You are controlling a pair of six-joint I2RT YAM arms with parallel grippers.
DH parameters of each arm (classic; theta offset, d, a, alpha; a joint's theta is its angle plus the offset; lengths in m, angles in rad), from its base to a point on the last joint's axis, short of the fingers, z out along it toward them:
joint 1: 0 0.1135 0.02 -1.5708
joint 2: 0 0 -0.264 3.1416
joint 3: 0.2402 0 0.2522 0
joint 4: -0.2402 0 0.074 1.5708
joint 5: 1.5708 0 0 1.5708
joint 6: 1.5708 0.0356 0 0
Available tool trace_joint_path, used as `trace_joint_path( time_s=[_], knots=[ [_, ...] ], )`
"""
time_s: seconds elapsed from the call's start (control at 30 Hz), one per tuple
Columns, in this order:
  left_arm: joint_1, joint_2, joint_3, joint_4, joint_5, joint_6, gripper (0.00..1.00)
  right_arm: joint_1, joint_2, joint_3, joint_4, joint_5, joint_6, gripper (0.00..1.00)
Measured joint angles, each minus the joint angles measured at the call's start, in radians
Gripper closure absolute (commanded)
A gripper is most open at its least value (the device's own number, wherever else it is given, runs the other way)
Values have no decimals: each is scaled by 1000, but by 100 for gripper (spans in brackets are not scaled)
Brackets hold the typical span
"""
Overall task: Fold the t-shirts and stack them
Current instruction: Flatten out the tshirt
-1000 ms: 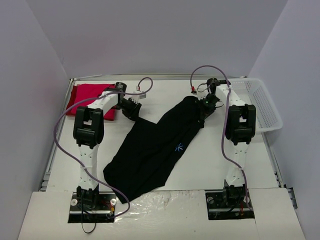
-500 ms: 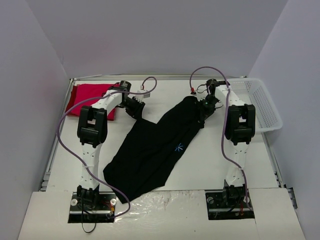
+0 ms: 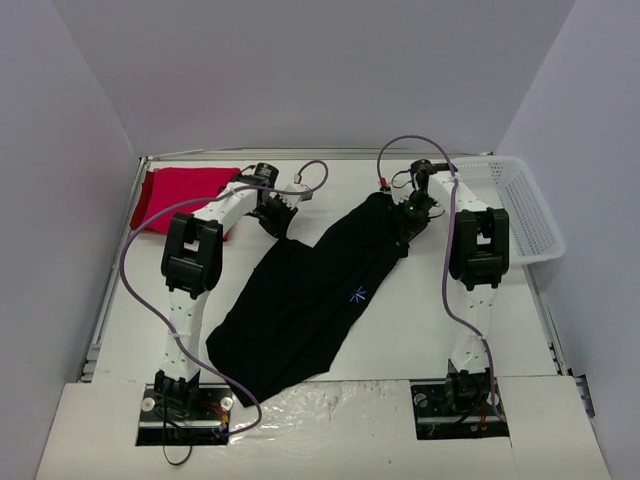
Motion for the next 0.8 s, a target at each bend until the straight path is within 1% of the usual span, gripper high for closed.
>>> trace_joint_path(
  time_s=[0.43, 0.53, 0.63, 0.8],
  knots=[
    [-6, -45, -56, 48, -117, -56, 98, 3, 0, -11, 6, 25, 0, 100],
    [21, -54, -47, 20, -132, -79, 98, -6, -1, 6, 2, 35, 2, 100],
    [64, -93, -33, -11, -134, -110, 98, -21, -5, 60, -10, 46, 8, 100],
    [150, -259, 8, -39, -146, -147, 98, -63, -39, 188, -15, 57, 34, 100]
  ],
)
